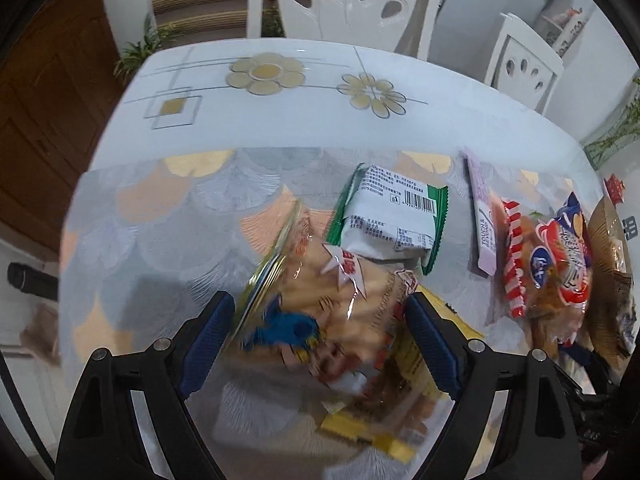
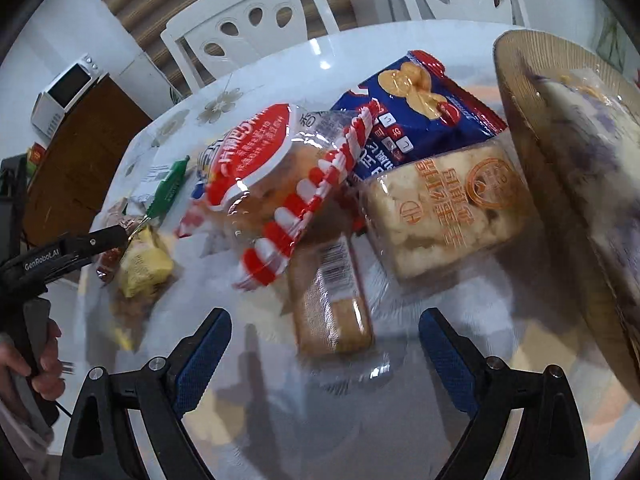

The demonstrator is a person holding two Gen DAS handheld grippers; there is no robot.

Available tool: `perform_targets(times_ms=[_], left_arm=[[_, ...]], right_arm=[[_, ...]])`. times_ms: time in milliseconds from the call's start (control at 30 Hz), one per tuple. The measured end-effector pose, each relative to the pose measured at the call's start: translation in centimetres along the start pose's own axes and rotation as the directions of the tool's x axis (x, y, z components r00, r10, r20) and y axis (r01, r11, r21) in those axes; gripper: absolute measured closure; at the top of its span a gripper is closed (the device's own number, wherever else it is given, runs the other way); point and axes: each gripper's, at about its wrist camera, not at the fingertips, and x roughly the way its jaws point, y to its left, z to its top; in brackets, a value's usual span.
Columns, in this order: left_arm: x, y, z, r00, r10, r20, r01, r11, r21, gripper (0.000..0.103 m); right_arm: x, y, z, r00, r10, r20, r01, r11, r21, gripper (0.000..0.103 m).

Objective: Organize snacks
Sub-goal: 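Move both open tools back to the snacks on the table, then grasp the cartoon-printed cracker bag with the left tool while the right tool grasps the small bread pack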

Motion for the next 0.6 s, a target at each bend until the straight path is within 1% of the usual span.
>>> perform_targets(times_ms=[33,67,100,133,167,200,233,267,400,600], left_arm=[[0.4,0.0,0.0,1.000,0.005,0.001,-0.005,1.000,0.006,0.007],[0.8,0.1,0.0,1.000,0.009,0.005,-0.009,1.000,0.006,0.005],[1.1,0.2,-0.1,1.000,0.008,0.021,-0.008,1.000,0.003,0.000],[1.3,0.3,-0.2,0.999,0.011,0.051,-0.012,1.000,0.008,0.000],[1.3,0.1,-0.6,0.995,0.017,0.096,-0.020,0.999,0.032,0.000],[1.3,-0.1,-1.0,0.991,0.023,0.134,-0.031,0.998,0.055,0.000],[1.4,-0.3,-1.7,0.982,0.027,0.188,-0.043,0.996,0.081,0.000],[1.4,-0.5,-2.6,0.970,0.030,0.241,-0.055,0.994,0.097,0.000],[1.6,-0.5,-2.4,0.969,0.039,0.245,-0.063,0.994,0.091,0.000],[1.7,-0.3,-2.1,0.969,0.033,0.245,-0.056,0.994,0.089,0.000]], right_arm=[[0.4,0.4,0.0,1.000,-0.019,0.007,0.019,0.999,-0.027,0.000],[0.8,0.9,-0.1,0.998,-0.056,0.017,0.057,0.996,-0.068,0.000],[1.1,1.4,-0.2,0.996,-0.086,0.035,0.089,0.990,-0.109,0.000],[1.5,1.9,-0.4,0.991,-0.122,0.051,0.129,0.979,-0.158,0.000],[1.9,2.5,-0.9,0.984,-0.158,0.086,0.173,0.962,-0.213,0.000],[1.7,2.7,-1.5,0.976,-0.150,0.156,0.186,0.952,-0.245,0.000],[1.7,2.4,-1.7,0.977,-0.139,0.164,0.176,0.955,-0.239,0.000],[1.7,2.0,-1.4,0.980,-0.124,0.156,0.158,0.961,-0.226,0.000],[1.7,1.9,-1.4,0.979,-0.129,0.157,0.163,0.960,-0.227,0.000],[1.7,1.8,-1.4,0.979,-0.132,0.158,0.166,0.960,-0.228,0.000]])
